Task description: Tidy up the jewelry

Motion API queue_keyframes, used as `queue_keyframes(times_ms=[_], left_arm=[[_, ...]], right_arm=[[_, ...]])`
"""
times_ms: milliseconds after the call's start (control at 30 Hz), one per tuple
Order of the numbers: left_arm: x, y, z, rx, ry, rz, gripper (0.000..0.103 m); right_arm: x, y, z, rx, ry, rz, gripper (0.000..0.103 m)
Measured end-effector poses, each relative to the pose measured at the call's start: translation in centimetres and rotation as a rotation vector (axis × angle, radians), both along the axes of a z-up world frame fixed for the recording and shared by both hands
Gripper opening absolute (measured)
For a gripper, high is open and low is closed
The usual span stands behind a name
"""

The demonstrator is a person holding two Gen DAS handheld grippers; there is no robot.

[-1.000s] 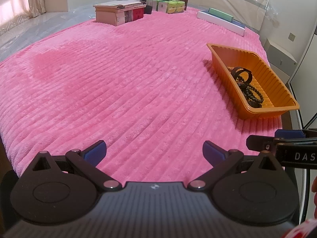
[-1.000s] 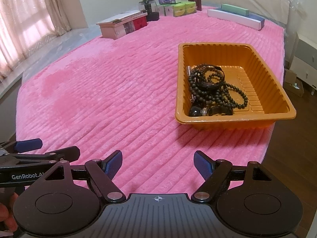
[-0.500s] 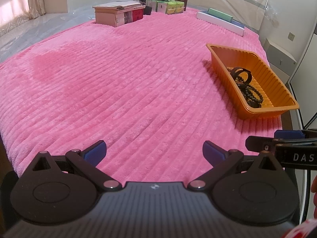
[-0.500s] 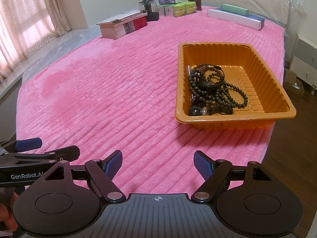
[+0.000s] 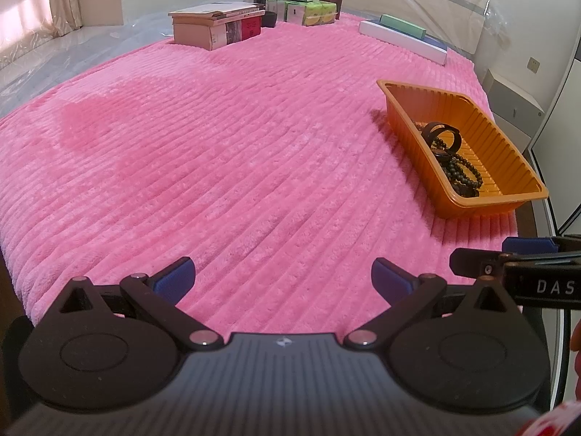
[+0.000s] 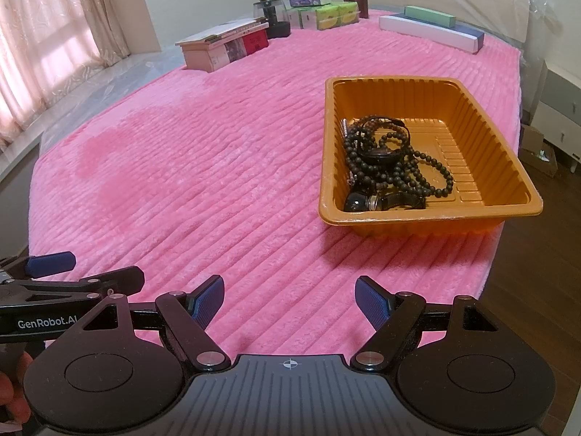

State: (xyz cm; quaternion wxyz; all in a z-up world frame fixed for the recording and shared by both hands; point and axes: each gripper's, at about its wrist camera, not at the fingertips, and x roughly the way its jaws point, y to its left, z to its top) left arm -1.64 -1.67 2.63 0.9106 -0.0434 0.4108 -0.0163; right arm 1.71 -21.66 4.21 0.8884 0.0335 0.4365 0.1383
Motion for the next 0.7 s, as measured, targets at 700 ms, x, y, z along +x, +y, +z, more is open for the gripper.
queue_keyframes(times_ms=[700], left_arm=[[0.14,-0.01,0.15,0.002,-0.003,-0.004,0.103]], right_arm=[[0.07,-0.04,0.0,0.001,0.001,-0.001,0.079]])
